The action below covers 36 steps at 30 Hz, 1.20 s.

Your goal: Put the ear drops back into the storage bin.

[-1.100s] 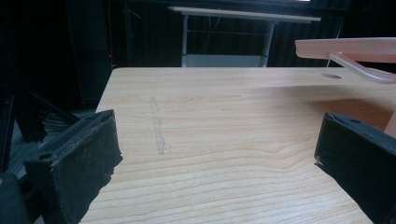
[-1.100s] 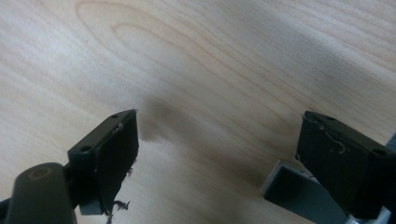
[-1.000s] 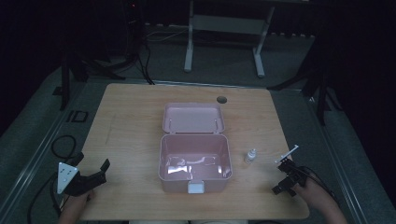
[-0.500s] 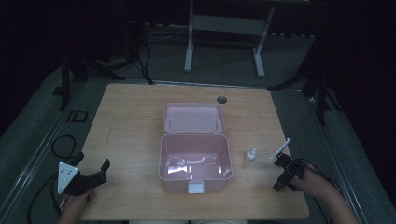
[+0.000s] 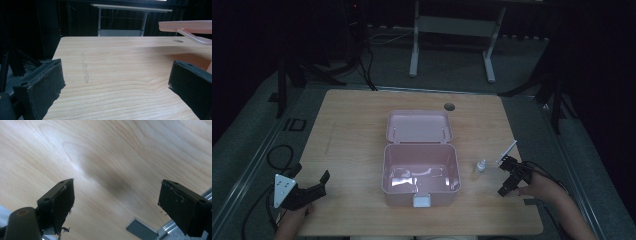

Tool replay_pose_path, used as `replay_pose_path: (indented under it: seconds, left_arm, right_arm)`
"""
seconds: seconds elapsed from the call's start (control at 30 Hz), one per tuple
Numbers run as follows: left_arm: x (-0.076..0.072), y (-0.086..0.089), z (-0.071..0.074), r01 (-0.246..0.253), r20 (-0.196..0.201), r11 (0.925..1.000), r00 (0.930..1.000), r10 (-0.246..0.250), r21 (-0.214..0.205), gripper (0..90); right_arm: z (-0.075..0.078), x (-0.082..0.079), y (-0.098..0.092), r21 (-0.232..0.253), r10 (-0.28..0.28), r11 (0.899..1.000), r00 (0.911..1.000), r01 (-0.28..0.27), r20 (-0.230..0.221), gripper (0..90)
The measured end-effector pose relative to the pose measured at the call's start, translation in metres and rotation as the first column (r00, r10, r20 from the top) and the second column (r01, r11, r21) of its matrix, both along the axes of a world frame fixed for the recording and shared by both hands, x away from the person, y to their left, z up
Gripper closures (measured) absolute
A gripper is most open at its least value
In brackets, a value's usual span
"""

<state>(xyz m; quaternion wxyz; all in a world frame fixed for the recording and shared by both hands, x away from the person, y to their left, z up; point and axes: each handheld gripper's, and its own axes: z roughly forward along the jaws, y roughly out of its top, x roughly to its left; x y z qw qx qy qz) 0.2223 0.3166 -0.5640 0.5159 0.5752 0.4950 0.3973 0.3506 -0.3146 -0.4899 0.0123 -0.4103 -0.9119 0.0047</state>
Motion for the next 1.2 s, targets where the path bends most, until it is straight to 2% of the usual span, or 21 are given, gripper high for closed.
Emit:
replay_pose_path:
  seconds: [0.07, 0.43, 0.5, 0.7, 1.1, 1.2]
  left_arm:
    - [0.000, 0.000, 0.000, -0.002, 0.001, 1.0000, 1.0000, 0.002, 0.001, 0.4]
    - [0.000, 0.000, 0.000, -0.003, -0.001, 1.0000, 1.0000, 0.003, -0.001, 0.4]
    - [0.000, 0.000, 0.000, -0.002, 0.001, 1.0000, 1.0000, 0.002, 0.000, 0.4]
    - [0.000, 0.000, 0.000, 0.001, 0.001, 1.0000, 1.0000, -0.001, 0.001, 0.4]
    - [0.000, 0.000, 0.000, 0.001, 0.000, 1.0000, 1.0000, -0.001, -0.001, 0.4]
    - [0.000, 0.000, 0.000, 0.002, 0.001, 1.0000, 1.0000, -0.002, 0.000, 0.4]
  right_arm:
    - [-0.002, 0.003, 0.005, 0.000, 0.008, 1.000, 1.0000, -0.008, -0.005, 13.4]
    - [0.000, 0.026, 0.026, 0.027, -0.033, 0.999, 0.9994, 0.033, -0.006, 16.1]
    - [0.000, 0.034, 0.032, 0.032, -0.036, 0.999, 0.9992, 0.037, -0.018, 17.6]
    - [-0.002, 0.043, 0.043, 0.036, -0.040, 0.999, 0.9987, 0.041, -0.033, 19.0]
    - [-0.008, 0.058, 0.068, -0.010, -0.004, 1.000, 0.9993, 0.004, -0.038, 23.5]
    - [-0.010, 0.062, 0.075, -0.020, 0.007, 1.000, 0.9991, -0.008, -0.042, 29.3]
